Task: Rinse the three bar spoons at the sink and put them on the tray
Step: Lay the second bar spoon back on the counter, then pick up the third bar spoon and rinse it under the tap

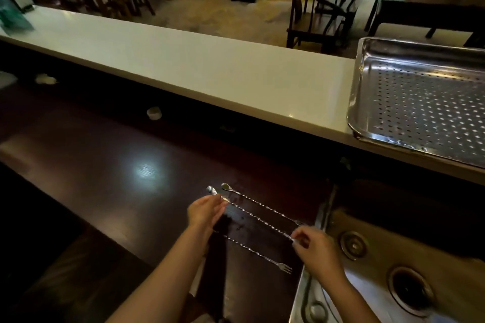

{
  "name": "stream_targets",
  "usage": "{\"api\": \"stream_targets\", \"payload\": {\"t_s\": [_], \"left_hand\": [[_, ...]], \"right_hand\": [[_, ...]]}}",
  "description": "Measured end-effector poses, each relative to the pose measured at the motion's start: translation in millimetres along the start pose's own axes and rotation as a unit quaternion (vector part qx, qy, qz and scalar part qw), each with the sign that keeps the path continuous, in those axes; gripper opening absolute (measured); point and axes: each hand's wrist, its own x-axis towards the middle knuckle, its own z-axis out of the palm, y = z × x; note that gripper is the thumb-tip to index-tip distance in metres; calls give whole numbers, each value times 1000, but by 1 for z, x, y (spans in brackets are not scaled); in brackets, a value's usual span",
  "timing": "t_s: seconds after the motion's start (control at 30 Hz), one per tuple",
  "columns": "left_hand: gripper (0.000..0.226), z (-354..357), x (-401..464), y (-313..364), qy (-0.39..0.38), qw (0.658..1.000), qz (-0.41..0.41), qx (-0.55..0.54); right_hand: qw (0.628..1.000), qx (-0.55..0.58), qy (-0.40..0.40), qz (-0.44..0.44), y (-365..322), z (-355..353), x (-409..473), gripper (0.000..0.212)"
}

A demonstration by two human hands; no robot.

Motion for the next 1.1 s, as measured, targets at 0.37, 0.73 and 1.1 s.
{"api": "stream_targets", "payload": {"t_s": [0.37,0.73,1.1], "left_hand": [[13,-26,55,19,-57,992,-67,94],[13,-29,83,15,-4,866,72,494],[37,-24,68,26,49,688,238,684]], "right_hand": [[996,-91,9,21,7,27,26,14],[991,-127,17,27,17,42,32,14],[994,-97,33,25,20,39,30,14]]}}
